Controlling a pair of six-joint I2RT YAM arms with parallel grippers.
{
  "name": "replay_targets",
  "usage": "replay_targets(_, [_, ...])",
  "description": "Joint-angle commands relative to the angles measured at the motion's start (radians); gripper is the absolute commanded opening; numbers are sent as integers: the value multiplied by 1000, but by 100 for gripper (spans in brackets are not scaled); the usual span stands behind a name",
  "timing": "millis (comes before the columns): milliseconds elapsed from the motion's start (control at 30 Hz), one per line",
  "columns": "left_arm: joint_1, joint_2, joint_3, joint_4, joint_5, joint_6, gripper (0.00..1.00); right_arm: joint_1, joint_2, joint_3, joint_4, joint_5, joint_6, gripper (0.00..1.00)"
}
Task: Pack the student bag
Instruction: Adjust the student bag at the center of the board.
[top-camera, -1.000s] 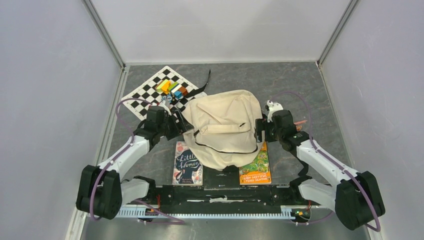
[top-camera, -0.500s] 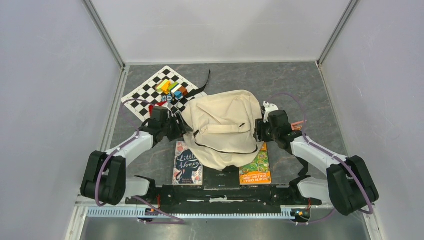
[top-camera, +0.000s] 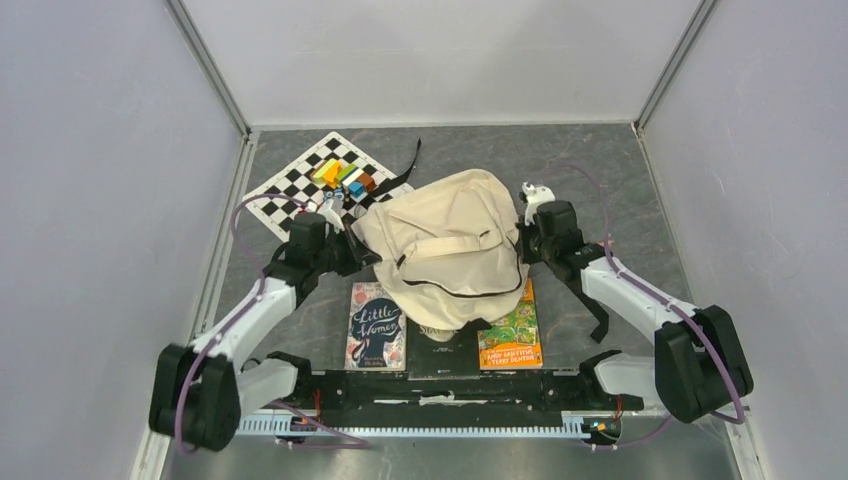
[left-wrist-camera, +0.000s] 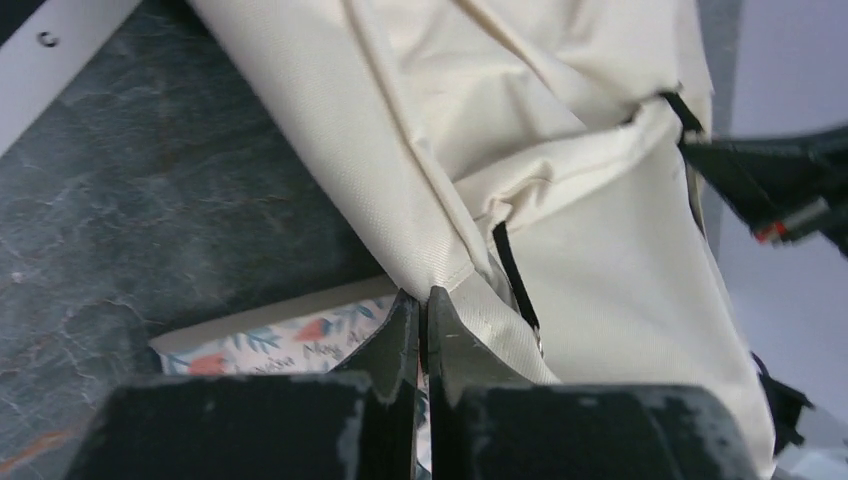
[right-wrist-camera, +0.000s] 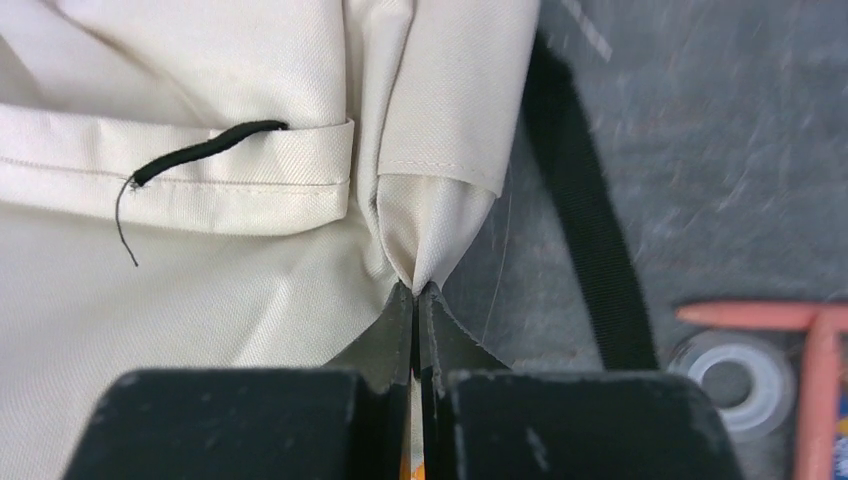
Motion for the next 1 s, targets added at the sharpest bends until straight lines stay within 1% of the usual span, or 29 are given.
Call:
replay_targets(0, [-62, -179, -12, -9, 120, 14, 2, 3, 62, 194, 91, 8, -78, 0])
replay_targets(100, [-134, -251, -38, -45, 131, 4, 2, 3, 159, 301, 116, 1, -105, 0])
replay_targets(200, [-252, -283, -67, -44, 129, -10, 2, 8, 260, 405, 154, -34, -110, 0])
replay_targets(300, [-371, -276, -86, -10, 96, -30, 2, 38, 366, 483, 203, -59, -120, 0])
replay_targets(433, [-492, -234, -97, 82, 32, -72, 3, 97, 493, 589, 233, -54, -152, 0])
replay_targets(467, [-512, -217, -95, 98, 22, -83, 8, 108, 520, 607, 234, -46, -158, 0])
replay_targets(500, [-528, -207, -89, 102, 15, -89, 19, 115, 537, 625, 230, -37, -162, 7])
replay_targets(533, [-536, -197, -81, 102, 7, -92, 28, 116, 551, 638, 219, -28, -163, 21])
replay_targets(567, [-542, -198, -74, 96, -2, -95, 42, 116, 556, 651, 197, -6, -162, 41])
replay_targets(600, [-543, -207, -64, 70, -18, -95, 56, 116, 550, 660, 173, 8, -167, 54])
replay_targets(633, [-543, -225, -56, 33, -50, -98, 63, 116, 533, 658, 149, 57, -176, 65])
replay_targets(667, [-543, -245, -48, -5, -79, -98, 69, 116, 511, 649, 129, 86, -186, 72])
replay_targets(700, [-543, -272, -39, -40, -109, -98, 74, 116, 478, 636, 108, 115, -197, 77])
replay_targets(767, [-543, -332, -28, -118, -162, -109, 81, 116, 395, 591, 57, 163, -198, 83])
replay_targets(867, [-543, -399, -23, -197, -230, -149, 86, 119, 246, 489, 9, 182, -164, 84])
replay_targets(967, [-543, -422, -22, -209, -255, -183, 88, 143, 104, 358, 2, 145, -100, 84])
